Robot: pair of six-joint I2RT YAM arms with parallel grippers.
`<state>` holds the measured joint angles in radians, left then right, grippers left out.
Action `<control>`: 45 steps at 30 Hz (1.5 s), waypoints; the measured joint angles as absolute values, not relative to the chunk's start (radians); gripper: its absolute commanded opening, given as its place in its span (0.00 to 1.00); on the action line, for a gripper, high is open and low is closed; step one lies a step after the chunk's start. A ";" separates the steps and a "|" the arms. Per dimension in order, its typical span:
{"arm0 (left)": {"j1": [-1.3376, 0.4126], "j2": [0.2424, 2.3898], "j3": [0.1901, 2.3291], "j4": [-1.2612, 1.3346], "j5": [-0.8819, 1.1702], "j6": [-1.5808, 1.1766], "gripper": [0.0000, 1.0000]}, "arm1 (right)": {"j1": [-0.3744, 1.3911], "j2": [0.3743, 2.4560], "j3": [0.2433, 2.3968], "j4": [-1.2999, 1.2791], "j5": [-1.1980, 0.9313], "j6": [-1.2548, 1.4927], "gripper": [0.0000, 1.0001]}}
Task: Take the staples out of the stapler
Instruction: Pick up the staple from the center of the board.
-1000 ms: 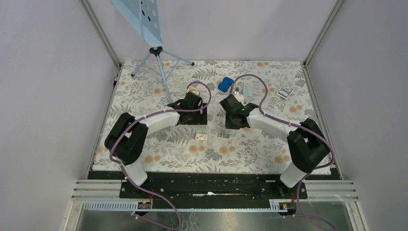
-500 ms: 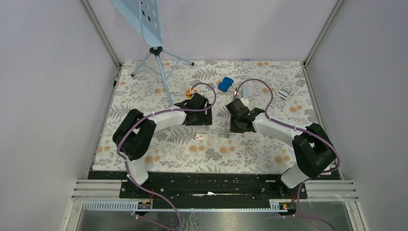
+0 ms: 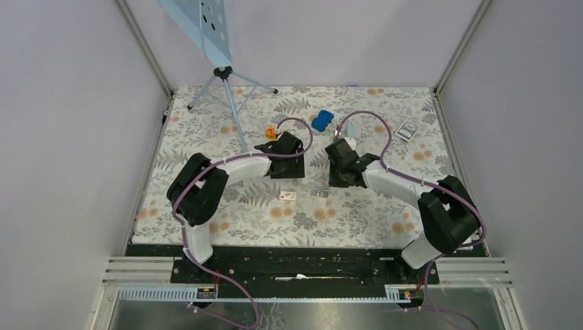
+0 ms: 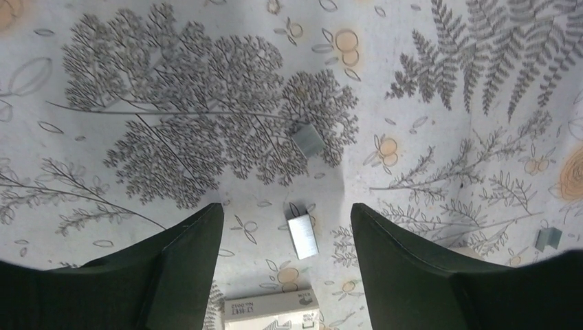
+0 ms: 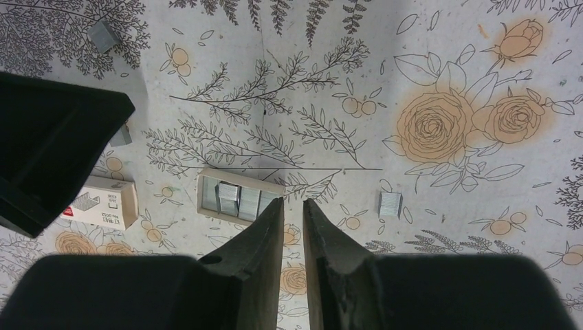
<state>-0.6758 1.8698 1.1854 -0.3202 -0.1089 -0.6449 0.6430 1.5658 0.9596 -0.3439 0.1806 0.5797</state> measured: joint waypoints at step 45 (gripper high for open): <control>-0.837 1.959 1.455 -0.602 -0.215 -0.699 0.17 | 0.631 1.378 0.865 -0.368 0.209 0.554 0.23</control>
